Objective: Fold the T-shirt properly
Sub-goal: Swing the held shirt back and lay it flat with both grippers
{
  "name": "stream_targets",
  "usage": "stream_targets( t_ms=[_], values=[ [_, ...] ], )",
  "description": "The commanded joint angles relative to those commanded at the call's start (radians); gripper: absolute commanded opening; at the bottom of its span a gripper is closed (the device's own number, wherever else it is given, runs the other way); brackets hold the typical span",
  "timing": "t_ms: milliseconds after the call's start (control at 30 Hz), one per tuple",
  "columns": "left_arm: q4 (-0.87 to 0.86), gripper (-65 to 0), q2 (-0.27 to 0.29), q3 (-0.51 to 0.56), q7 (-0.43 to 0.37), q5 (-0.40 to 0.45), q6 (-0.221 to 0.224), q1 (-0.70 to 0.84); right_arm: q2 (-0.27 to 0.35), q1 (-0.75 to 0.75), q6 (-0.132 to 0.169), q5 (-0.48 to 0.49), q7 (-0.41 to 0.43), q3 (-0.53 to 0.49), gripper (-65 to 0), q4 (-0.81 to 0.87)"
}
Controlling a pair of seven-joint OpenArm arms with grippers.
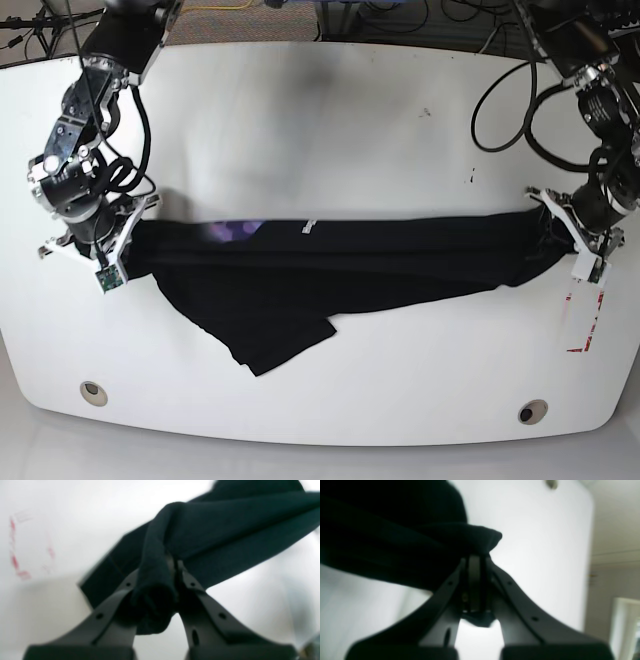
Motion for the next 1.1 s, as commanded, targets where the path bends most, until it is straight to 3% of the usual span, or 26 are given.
stream_targets(
  t_ms=[367, 1100],
  values=[
    [-0.006, -65.0, -0.026, -0.002, 0.0, 0.008, 0.0, 0.189, -0.011, -0.173, 0.0, 0.0, 0.032, 0.003, -65.0, -0.011],
    [-0.006, -64.7, -0.032, 0.006, 0.005, 0.009, 0.0, 0.318, -0.026, -0.293, 0.0, -0.002, 0.034, -0.002, -65.0, -0.052]
  ],
)
